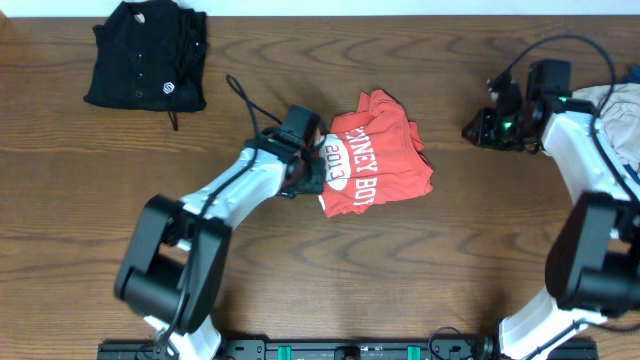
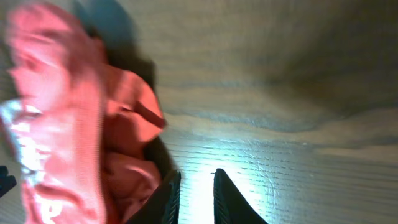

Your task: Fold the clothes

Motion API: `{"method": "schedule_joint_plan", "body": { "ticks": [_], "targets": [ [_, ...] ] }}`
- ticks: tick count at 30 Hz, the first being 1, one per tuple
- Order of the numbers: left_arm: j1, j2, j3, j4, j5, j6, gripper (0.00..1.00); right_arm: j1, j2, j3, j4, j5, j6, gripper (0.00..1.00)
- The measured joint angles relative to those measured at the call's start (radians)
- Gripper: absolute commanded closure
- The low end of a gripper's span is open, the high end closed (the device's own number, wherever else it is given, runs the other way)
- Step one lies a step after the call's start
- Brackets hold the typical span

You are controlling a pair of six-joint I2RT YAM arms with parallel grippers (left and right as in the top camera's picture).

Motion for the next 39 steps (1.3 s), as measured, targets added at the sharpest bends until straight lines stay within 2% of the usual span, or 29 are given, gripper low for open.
{"method": "schedule_joint_plan", "body": {
  "ticks": [1,3,4,6,12,22,39],
  "targets": [
    [0.005,-0.021,-0.001,-0.010,-0.003,0.000,0.57,0.000,-0.023,0.001,-0.005,0.000,0.005,0.79],
    [0.013,-0.070,-0.002,-0.028,-0.014,0.005,0.44,0.000,-0.066,0.005,-0.029,-0.001,0.016,0.72],
    [0.016,-0.099,-0.002,-0.035,-0.018,0.003,0.36,0.000,-0.085,0.007,-0.043,-0.002,0.018,0.66],
    [0.024,-0.140,-0.002,-0.039,-0.018,0.008,0.28,0.000,-0.105,0.011,-0.069,-0.005,0.026,0.51],
    [0.071,-0.169,-0.002,-0.039,-0.019,0.003,0.19,0.000,-0.109,0.013,-0.127,-0.008,0.023,0.30],
    [0.093,-0.035,-0.002,0.066,0.141,-0.001,0.19,0.027,-0.109,0.013,-0.135,-0.009,0.018,0.24],
    [0.093,0.076,-0.002,0.148,0.206,-0.030,0.19,0.043,-0.109,0.013,-0.143,-0.011,0.018,0.21]
  ]
}}
